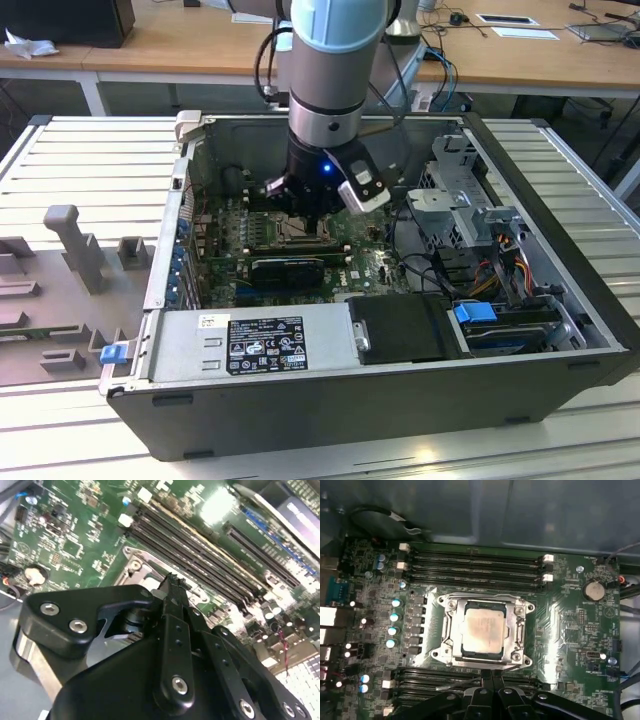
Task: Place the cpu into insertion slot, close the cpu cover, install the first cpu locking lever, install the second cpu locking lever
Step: 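Install the second cpu locking lever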
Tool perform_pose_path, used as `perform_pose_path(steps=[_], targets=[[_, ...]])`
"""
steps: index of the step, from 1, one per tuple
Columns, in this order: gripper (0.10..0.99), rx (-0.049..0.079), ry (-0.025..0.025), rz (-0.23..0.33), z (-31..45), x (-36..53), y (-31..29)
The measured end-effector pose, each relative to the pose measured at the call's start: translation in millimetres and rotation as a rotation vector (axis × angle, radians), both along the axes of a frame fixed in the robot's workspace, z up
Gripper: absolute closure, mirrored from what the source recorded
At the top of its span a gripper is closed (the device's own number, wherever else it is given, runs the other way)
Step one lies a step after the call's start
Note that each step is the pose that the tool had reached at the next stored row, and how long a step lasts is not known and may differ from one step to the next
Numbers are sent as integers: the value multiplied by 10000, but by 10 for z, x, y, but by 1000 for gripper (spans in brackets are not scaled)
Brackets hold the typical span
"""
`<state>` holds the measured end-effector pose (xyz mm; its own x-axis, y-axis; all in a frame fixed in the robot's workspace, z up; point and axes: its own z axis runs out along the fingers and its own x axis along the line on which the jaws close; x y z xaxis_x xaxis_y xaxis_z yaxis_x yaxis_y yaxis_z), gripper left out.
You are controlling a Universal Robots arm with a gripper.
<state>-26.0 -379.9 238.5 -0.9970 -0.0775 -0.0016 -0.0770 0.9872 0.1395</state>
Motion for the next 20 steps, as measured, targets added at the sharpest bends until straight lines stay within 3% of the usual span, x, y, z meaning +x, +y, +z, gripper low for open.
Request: perform_pose_path(steps=[3, 5, 7, 9, 13, 14, 15, 16, 20], targets=[[980, 90, 0, -1, -5, -191, -19], [980, 114, 0, 0, -12, -251, -29], [980, 157, -1, 1, -32, -281, -39], [980, 235, 1, 7, -106, -291, -52], [980, 286, 1, 11, -141, -296, -57], [980, 427, 0, 10, -145, -302, -72], [980, 715, -1, 11, -147, -304, -96], [980, 820, -4, 11, -149, -309, -119], [980, 938, -23, 24, -149, -344, -193]])
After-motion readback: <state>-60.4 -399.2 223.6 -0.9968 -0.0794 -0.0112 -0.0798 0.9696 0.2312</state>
